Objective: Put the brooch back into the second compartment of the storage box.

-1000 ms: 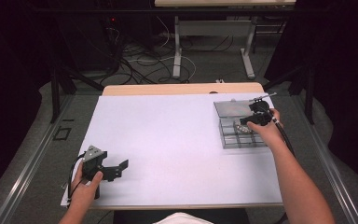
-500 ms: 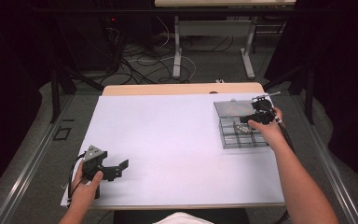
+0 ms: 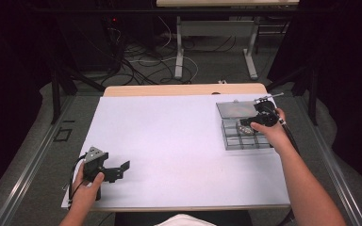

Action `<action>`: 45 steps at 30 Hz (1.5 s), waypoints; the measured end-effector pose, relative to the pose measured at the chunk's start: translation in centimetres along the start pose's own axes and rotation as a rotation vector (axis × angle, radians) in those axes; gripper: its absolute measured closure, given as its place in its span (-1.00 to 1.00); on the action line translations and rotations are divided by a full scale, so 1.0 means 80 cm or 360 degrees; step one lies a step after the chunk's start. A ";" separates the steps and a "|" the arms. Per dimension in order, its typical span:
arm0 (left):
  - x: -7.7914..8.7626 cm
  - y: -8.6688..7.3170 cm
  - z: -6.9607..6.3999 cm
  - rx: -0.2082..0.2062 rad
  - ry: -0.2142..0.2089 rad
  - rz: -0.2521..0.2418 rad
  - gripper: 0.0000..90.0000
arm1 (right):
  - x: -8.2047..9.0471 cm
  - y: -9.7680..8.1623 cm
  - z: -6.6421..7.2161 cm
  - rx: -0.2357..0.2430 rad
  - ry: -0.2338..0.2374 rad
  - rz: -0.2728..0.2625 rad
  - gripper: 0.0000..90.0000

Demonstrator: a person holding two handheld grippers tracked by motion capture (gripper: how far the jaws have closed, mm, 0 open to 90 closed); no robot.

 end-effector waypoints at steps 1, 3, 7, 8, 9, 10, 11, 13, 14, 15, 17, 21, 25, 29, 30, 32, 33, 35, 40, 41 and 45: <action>0.000 0.000 0.000 -0.0001 0.0001 0.0000 -0.97 | 0.001 0.000 0.002 -0.0001 0.0005 0.0004 -0.53; 0.000 0.000 0.000 -0.0001 0.0000 0.0000 -0.97 | 0.002 -0.001 0.005 0.0021 -0.0004 -0.0001 -0.61; 0.000 0.000 0.000 -0.0002 -0.0001 0.0001 -0.97 | 0.006 -0.002 0.010 0.0033 -0.0011 -0.0015 -0.66; 0.000 0.000 0.000 -0.0002 -0.0001 0.0001 -0.97 | 0.007 -0.003 0.011 0.0041 -0.0017 -0.0020 -0.67; 0.000 0.000 0.000 -0.0001 -0.0001 -0.0003 -0.97 | 0.009 -0.003 0.012 0.0042 -0.0019 -0.0027 -0.69; 0.000 0.000 0.000 -0.0001 -0.0001 0.0000 -0.97 | 0.010 -0.004 0.014 0.0053 -0.0019 -0.0036 -0.70; 0.000 0.000 0.000 0.0000 -0.0001 0.0001 -0.97 | 0.011 -0.004 0.016 0.0051 -0.0022 -0.0040 -0.70; 0.000 0.000 0.000 0.0000 -0.0002 0.0001 -0.97 | 0.015 -0.006 0.018 0.0076 -0.0022 -0.0049 -0.73; 0.000 0.000 0.000 0.0001 -0.0001 0.0000 -0.97 | 0.017 -0.006 0.021 0.0071 -0.0025 -0.0058 -0.74; 0.000 0.000 0.000 0.0001 -0.0001 -0.0005 -0.97 | 0.019 -0.007 0.024 0.0066 -0.0015 -0.0069 -0.74; 0.000 0.000 0.000 -0.0001 -0.0001 0.0001 -0.97 | 0.024 -0.009 0.028 0.0095 -0.0016 -0.0087 -0.76; 0.000 0.000 -0.001 0.0000 -0.0004 -0.0001 -0.97 | 0.033 -0.013 0.038 0.0123 -0.0018 -0.0123 -0.82; 0.000 0.000 -0.001 -0.0001 -0.0002 0.0000 -0.97 | 0.039 -0.018 0.046 0.0159 -0.0026 -0.0146 -0.94; 0.000 0.000 -0.001 -0.0001 -0.0002 -0.0001 -0.97 | 0.044 -0.025 0.054 0.0170 0.0001 -0.0182 -1.00; 0.000 0.000 -0.001 -0.0002 -0.0001 0.0001 -0.97 | 0.044 -0.027 0.056 0.0175 -0.0001 -0.0187 -1.00; 0.000 0.000 -0.001 0.0000 -0.0004 -0.0007 -0.97 | 0.046 -0.031 0.060 0.0182 0.0012 -0.0195 -1.00; 0.000 0.000 -0.001 0.0001 -0.0004 -0.0012 -0.97 | 0.047 -0.034 0.062 0.0190 0.0015 -0.0198 -1.00; 0.001 0.000 -0.001 -0.0002 -0.0007 -0.0001 -0.97 | 0.048 -0.039 0.064 0.0208 0.0022 -0.0210 -1.00; 0.000 0.000 -0.001 0.0002 -0.0003 -0.0013 -0.97 | 0.050 -0.053 0.075 0.0226 0.0044 -0.0236 -1.00; 0.000 0.000 -0.001 -0.0001 -0.0004 -0.0008 -0.97 | 0.050 -0.056 0.076 0.0235 0.0038 -0.0246 -1.00; 0.001 0.000 -0.001 -0.0003 -0.0001 -0.0003 -0.97 | 0.046 -0.071 0.086 0.0261 0.0071 -0.0245 -1.00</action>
Point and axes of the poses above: each handheld gripper's, and its own axes: x roughly backward along the jaws, y roughly out of its top, z roughly to its left, the point moved 2 cm from there along -x, roughly forward along the jaws, and after that the axes turned 13 degrees about z, right-handed, at the moved point
